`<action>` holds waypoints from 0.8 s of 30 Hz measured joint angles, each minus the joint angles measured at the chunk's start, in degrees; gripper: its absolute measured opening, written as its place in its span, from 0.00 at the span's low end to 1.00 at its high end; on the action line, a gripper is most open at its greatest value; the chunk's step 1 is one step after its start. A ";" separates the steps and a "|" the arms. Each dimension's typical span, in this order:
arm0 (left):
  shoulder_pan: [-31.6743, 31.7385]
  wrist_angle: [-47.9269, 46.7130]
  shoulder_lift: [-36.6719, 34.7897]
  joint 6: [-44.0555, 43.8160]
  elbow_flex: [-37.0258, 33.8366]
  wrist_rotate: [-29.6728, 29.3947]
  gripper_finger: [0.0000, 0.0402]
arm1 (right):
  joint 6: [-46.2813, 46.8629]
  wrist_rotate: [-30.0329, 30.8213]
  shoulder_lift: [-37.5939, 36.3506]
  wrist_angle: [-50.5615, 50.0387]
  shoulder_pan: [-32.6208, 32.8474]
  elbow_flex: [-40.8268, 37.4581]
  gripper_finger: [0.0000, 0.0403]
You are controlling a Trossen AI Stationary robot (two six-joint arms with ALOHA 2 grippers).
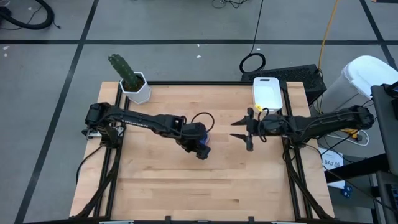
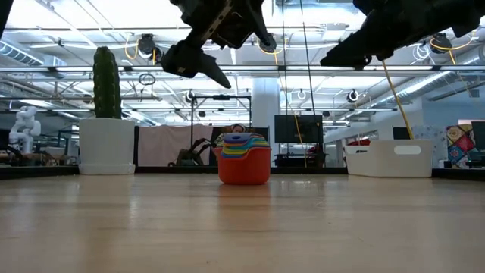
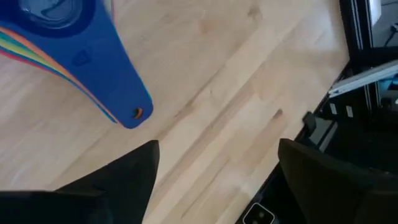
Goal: Nest measuring cups in basket
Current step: Adjust the stacked measuring cups on the table
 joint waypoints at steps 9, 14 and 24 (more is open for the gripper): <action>-0.16 8.44 -5.26 15.88 -0.02 -11.16 0.77 | -9.24 -2.80 0.60 -23.26 2.66 7.59 0.49; -3.55 5.02 -12.51 31.43 -0.02 -33.35 0.71 | -13.42 -1.18 5.30 -27.09 5.44 15.21 0.49; -18.32 -6.10 -16.94 43.73 0.00 -69.22 0.70 | -24.23 0.31 25.54 -37.39 7.96 33.28 0.49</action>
